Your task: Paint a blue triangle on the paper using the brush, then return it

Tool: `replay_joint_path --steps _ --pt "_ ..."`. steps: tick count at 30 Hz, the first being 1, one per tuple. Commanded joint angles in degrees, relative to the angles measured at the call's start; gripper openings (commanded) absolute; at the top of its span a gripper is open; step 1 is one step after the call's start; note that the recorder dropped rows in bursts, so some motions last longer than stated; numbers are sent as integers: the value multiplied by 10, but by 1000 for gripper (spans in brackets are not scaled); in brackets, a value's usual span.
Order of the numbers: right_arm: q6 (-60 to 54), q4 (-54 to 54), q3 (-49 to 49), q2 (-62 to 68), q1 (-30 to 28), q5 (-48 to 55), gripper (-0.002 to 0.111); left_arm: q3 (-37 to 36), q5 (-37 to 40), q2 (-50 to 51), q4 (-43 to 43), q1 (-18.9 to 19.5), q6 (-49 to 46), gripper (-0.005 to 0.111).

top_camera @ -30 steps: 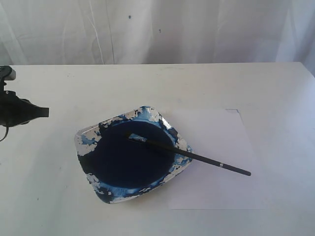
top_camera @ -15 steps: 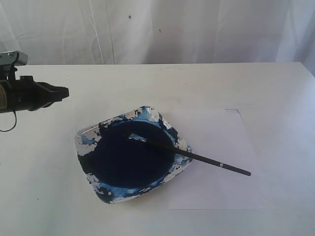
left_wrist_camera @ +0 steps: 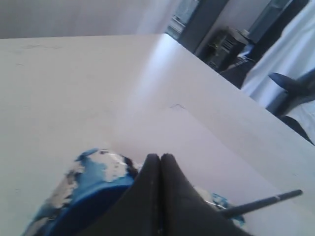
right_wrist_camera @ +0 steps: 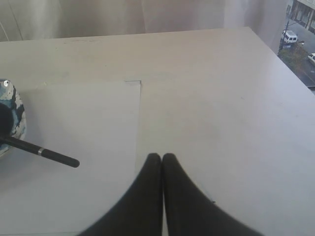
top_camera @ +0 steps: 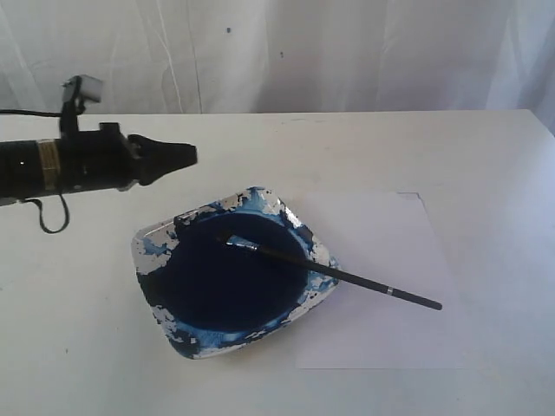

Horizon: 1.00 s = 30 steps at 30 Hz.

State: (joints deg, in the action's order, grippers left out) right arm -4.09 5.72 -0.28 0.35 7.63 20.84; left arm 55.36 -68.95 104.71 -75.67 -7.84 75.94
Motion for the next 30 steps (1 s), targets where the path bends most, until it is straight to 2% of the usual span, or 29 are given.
replay_joint_path --steps 1,6,10,11,12,13,15,17,19,22,30 --pt "-2 1 3 -3 -4 -6 0 38 -10 -8 -47 -81 6 0" --pt "-2 1 3 -3 -4 -6 0 79 2 -8 -119 -178 46 0" --pt "-2 1 3 -3 -4 -6 0 81 170 -7 -129 -262 53 0" --pt "-2 1 3 -3 -4 -6 0 81 267 -7 -143 -303 53 0" --pt "-2 1 3 -3 -4 -6 0 81 310 -7 -155 -326 53 0" --pt "-2 1 3 -3 -4 -6 0 81 379 -7 -182 -368 53 0" --pt "-2 1 3 -3 -4 -6 0 81 440 -7 -224 -406 68 0" --pt "-2 1 3 -3 -4 -6 0 81 440 -7 -230 -421 75 0" --pt "-2 1 3 -3 -4 -6 0 81 414 -7 -243 -431 117 0" --pt "-2 1 3 -3 -4 -6 0 81 370 -7 -243 -449 123 0" --pt "-2 1 3 -3 -4 -6 0 81 486 0 -243 -497 117 0"
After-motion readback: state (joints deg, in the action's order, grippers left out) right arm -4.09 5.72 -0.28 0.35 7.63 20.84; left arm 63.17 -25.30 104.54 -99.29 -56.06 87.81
